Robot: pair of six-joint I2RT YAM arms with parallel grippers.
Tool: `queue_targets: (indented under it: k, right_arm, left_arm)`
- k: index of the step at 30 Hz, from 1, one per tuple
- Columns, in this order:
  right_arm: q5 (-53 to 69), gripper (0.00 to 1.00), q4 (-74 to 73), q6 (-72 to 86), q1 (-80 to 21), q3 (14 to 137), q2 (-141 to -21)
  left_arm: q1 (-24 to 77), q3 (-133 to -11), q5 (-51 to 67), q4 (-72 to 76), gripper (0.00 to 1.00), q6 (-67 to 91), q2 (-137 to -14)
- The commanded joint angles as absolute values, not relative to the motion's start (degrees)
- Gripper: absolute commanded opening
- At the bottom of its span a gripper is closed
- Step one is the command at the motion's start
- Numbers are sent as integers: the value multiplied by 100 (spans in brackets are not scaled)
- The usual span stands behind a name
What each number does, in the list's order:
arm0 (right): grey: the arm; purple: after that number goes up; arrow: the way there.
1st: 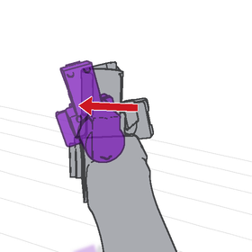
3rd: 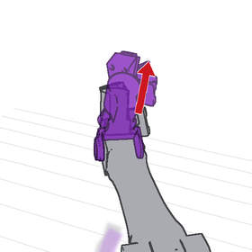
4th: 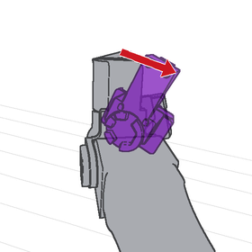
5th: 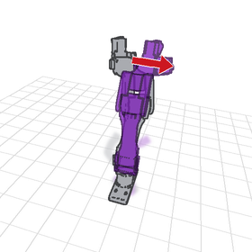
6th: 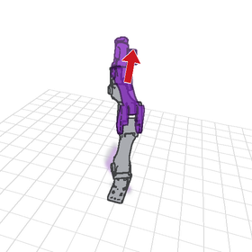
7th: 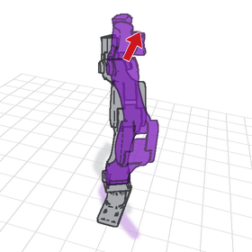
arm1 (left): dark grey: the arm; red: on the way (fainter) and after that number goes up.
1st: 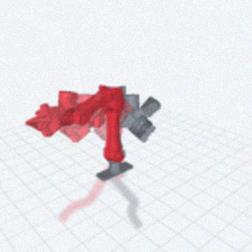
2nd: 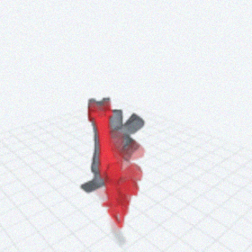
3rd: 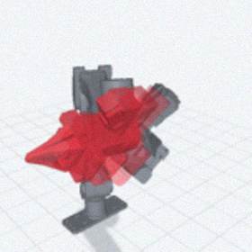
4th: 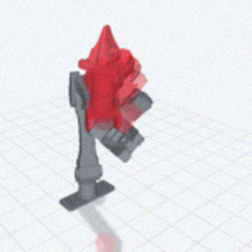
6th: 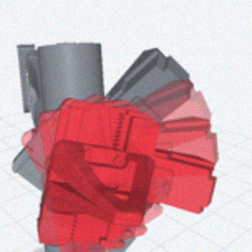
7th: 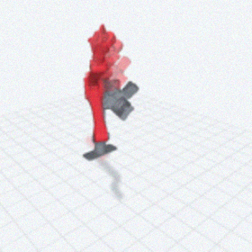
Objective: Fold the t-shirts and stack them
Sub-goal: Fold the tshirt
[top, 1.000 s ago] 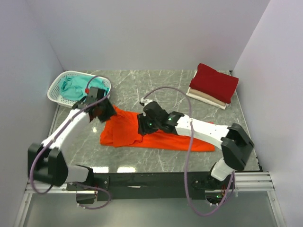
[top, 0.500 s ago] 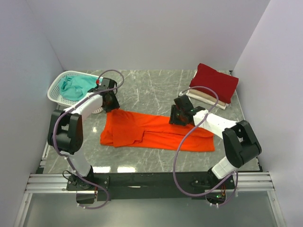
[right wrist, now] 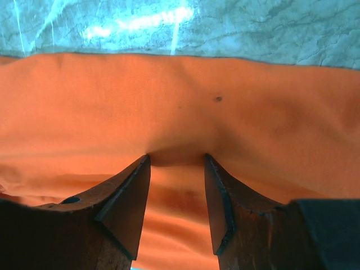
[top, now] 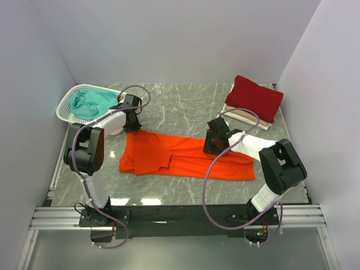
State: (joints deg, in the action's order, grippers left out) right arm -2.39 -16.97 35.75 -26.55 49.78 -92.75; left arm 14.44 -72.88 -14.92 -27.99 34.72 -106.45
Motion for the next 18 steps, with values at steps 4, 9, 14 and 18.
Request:
queue_targets:
  k: [4, 9, 14, 18]
  right_arm:
    - [-474, 50, -1995, 3867, -2505, 4939, -9615]
    - [-571, 50, -2127, 3885, -2303, 4887, -9571]
    - [-466, 50, -2135, 3981, -2189, 4834, -9510]
    - [-457, 51, -2171, 4017, -2180, 4825, -9475]
  left_arm:
    - [1433, -7436, -1626, -2409, 20, 3270, -10705]
    - [1433, -7593, -1521, -2364, 9, 3226, -10889]
    - [1433, -7751, -1354, -2294, 2, 3208, -10986]
    - [1433, -7691, -1476, -2390, 1, 3234, -10969]
